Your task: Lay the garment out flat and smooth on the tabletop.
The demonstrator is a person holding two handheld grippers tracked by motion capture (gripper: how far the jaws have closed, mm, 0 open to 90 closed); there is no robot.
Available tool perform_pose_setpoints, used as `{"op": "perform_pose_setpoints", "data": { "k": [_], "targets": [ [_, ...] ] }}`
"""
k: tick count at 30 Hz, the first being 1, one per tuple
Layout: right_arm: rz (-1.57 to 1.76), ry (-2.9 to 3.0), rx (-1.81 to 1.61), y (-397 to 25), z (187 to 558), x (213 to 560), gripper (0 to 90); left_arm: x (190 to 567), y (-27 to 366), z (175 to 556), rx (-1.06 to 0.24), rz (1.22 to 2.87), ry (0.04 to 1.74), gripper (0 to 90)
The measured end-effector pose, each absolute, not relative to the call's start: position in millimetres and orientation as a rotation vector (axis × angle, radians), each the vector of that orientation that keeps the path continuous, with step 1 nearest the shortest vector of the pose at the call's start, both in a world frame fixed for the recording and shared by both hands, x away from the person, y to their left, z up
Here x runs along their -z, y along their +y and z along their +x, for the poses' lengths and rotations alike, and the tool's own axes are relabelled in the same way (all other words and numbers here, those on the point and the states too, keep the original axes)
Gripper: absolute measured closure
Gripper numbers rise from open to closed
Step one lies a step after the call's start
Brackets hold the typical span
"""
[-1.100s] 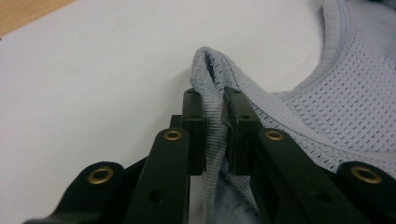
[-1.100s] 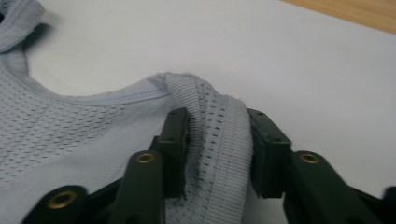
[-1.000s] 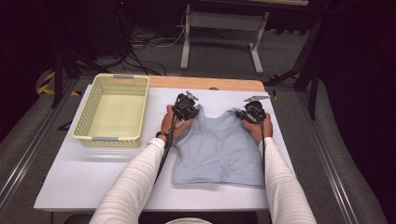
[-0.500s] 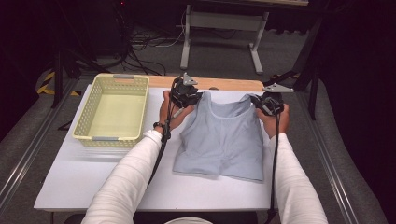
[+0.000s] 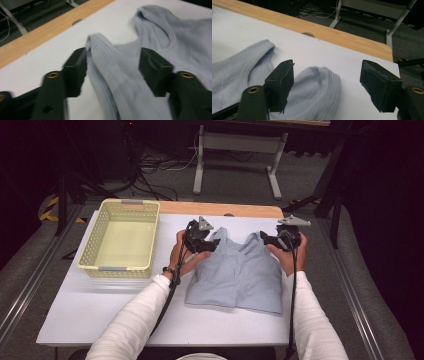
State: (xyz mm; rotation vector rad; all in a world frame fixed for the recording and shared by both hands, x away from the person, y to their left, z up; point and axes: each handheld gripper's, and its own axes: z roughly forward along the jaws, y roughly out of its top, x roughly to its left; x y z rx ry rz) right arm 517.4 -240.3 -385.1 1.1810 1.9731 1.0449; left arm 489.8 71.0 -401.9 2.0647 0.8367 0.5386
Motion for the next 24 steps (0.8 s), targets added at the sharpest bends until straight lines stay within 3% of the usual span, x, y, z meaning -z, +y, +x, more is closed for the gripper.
{"op": "perform_pose_setpoints", "data": {
  "k": [5, 12, 16, 21, 24],
  "targets": [
    [1.176, 2.0, -1.077, -247.4, 484.8, 401.3, 28.8, 415.3, 82.9, 457.1, -0.534, 2.11, 0.795, 30.4],
    [1.214, 2.083, -1.015, -262.3, 448.0, 424.8, 33.8, 442.2, 106.0, 429.7, -0.522, 2.185, 0.828, 34.9],
    [1.311, 2.092, -0.958, -276.4, 433.2, 439.5, 36.4, 451.9, 112.0, 433.0, -0.431, 2.179, 0.849, 43.3],
    [1.37, 2.123, -0.98, -283.7, 419.8, 449.2, 38.6, 454.5, 111.5, 434.6, -0.396, 2.187, 0.821, 66.9],
    [1.351, 2.159, -0.976, -280.9, 415.9, 450.8, 43.0, 454.3, 111.8, 434.4, -0.385, 2.187, 0.811, 74.4]
  ]
}}
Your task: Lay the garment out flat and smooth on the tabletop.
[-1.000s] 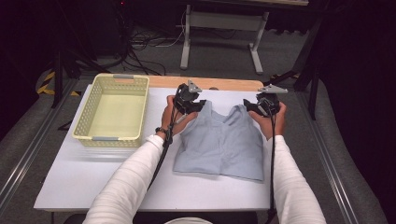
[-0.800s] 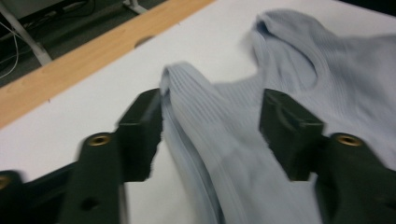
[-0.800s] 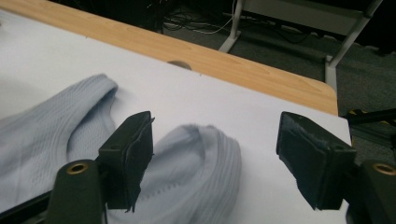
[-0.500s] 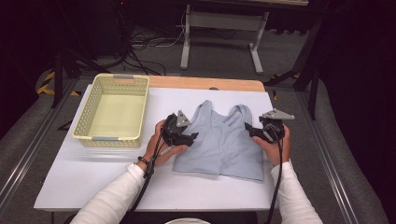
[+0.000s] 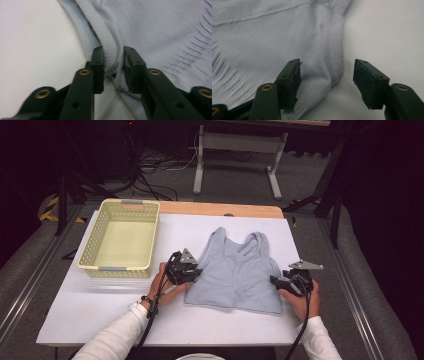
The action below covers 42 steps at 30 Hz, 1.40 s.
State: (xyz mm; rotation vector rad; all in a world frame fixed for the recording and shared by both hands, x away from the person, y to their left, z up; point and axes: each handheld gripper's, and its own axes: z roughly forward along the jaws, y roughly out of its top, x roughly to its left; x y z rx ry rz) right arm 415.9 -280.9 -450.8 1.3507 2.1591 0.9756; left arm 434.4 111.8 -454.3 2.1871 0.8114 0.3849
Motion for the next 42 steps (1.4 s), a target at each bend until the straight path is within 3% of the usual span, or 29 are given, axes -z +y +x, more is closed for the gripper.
{"op": "perform_pose_setpoints", "data": {
  "k": [3, 6, 11, 23, 31, 36, 42],
  "targets": [
    [1.308, 2.187, -0.968, -277.9, 411.3, 451.7, 53.4, 446.7, 111.5, 427.6, -0.421, 2.189, 0.79, 77.8],
    [1.263, 2.183, -0.946, -279.2, 408.4, 448.1, 70.2, 436.0, 116.3, 418.8, -0.436, 2.152, 0.773, 78.0],
    [1.215, 2.169, -0.956, -279.3, 405.8, 441.1, 75.6, 417.0, 128.6, 405.6, -0.454, 2.093, 0.753, 77.9],
    [1.14, 2.072, -1.071, -280.9, 396.1, 416.6, 75.7, 410.7, 142.1, 384.8, -0.475, 2.063, 0.734, 69.4],
    [1.195, 2.093, -0.992, -289.9, 406.2, 427.5, 65.2, 433.6, 125.8, 352.6, -0.402, 2.183, 0.576, 39.8],
    [1.212, 2.143, -0.951, -288.7, 412.4, 435.9, 59.6, 454.2, 117.4, 348.5, -0.404, 2.308, 0.557, 47.3],
    [1.165, 2.213, -0.969, -281.2, 415.4, 442.4, 60.0, 457.2, 122.7, 353.5, -0.299, 2.292, 0.604, 56.5]
  ]
}}
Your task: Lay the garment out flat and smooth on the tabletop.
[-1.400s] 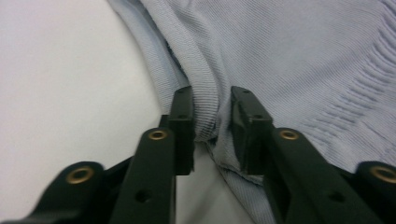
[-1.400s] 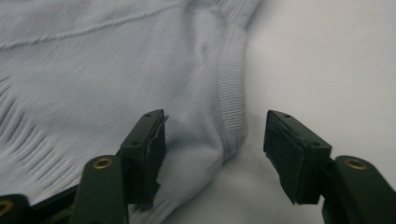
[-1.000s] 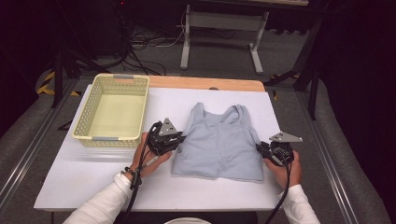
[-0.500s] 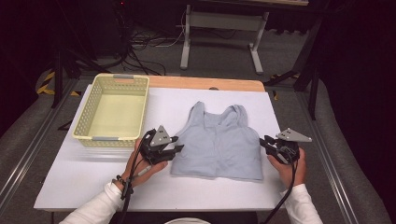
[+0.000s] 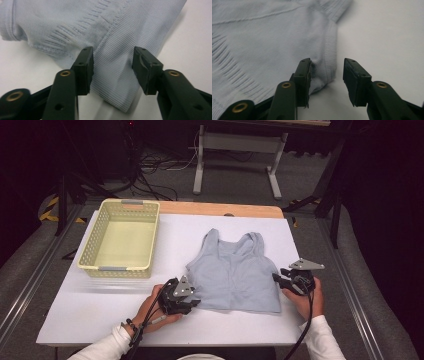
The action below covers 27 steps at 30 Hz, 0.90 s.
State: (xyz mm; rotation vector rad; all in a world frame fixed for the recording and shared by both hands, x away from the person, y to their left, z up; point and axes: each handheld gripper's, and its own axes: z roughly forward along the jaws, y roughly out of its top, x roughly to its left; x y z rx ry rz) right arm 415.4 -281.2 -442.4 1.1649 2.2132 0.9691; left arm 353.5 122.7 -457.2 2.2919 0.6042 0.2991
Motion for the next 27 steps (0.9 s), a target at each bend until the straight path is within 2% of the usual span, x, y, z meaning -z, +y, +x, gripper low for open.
{"op": "perform_pose_setpoints", "data": {
  "k": [5, 6, 11, 15, 19, 22, 27],
  "targets": [
    [1.109, 2.264, -0.931, -272.3, 419.4, 447.4, 63.8, 457.6, 129.7, 352.3, -0.247, 2.291, 0.573, 83.0],
    [1.105, 2.266, -0.926, -271.6, 419.2, 447.1, 65.2, 457.6, 131.8, 352.0, -0.241, 2.287, 0.569, 86.0],
    [1.075, 2.249, -0.963, -273.3, 414.1, 437.6, 78.4, 452.5, 136.7, 345.9, -0.31, 2.328, 0.523, 88.3],
    [1.057, 2.203, -1.008, -272.9, 408.7, 425.7, 80.8, 450.1, 148.3, 341.1, -0.307, 2.325, 0.533, 88.5],
    [1.043, 2.178, -1.041, -265.5, 404.1, 420.3, 75.5, 450.6, 157.1, 335.0, -0.299, 2.321, 0.542, 88.5],
    [1.043, 2.177, -1.047, -263.1, 402.5, 420.3, 76.5, 449.9, 160.6, 330.6, -0.296, 2.322, 0.527, 88.5],
    [1.089, 2.207, -1.021, -260.8, 409.1, 435.3, 65.6, 452.9, 162.6, 328.6, -0.28, 2.326, 0.528, 88.5]
  ]
}}
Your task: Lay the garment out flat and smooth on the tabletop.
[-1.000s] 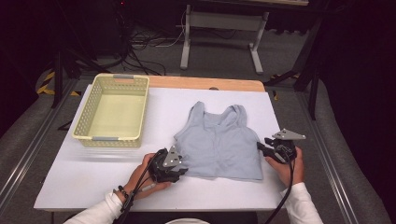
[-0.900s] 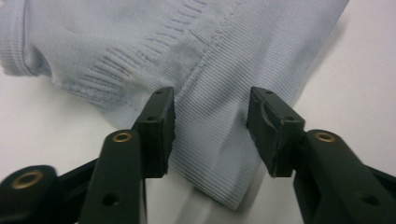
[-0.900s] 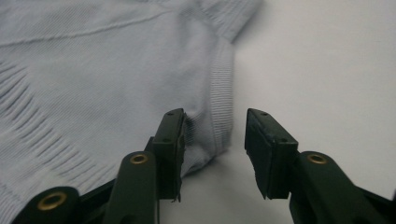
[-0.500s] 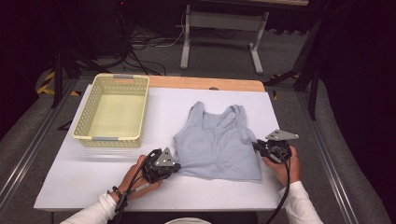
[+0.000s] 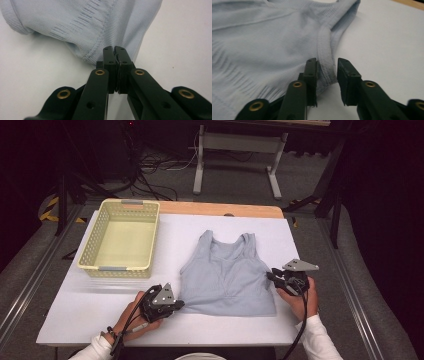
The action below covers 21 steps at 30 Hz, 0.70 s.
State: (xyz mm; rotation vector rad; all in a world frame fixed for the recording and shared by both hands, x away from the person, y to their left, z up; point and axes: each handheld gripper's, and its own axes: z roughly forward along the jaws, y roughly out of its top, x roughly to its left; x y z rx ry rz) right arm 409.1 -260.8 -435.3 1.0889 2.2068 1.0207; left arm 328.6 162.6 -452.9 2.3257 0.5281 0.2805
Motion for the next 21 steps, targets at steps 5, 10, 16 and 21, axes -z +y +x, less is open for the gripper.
{"op": "perform_pose_setpoints", "data": {
  "k": [5, 10, 16, 21],
  "targets": [
    [1.163, 2.233, -1.036, -262.3, 420.7, 448.6, 61.5, 456.9, 164.1, 329.1, -0.255, 2.297, 0.544, 88.5],
    [1.166, 2.27, -1.025, -263.1, 422.3, 452.9, 76.6, 458.9, 164.7, 329.6, -0.234, 2.275, 0.557, 88.5],
    [1.16, 2.232, -0.992, -269.9, 413.3, 440.0, 83.3, 459.2, 159.0, 326.4, -0.22, 2.274, 0.536, 88.4],
    [1.164, 2.21, -1.009, -275.5, 408.6, 435.0, 82.4, 458.5, 156.4, 323.1, -0.243, 2.263, 0.54, 88.2]
  ]
}}
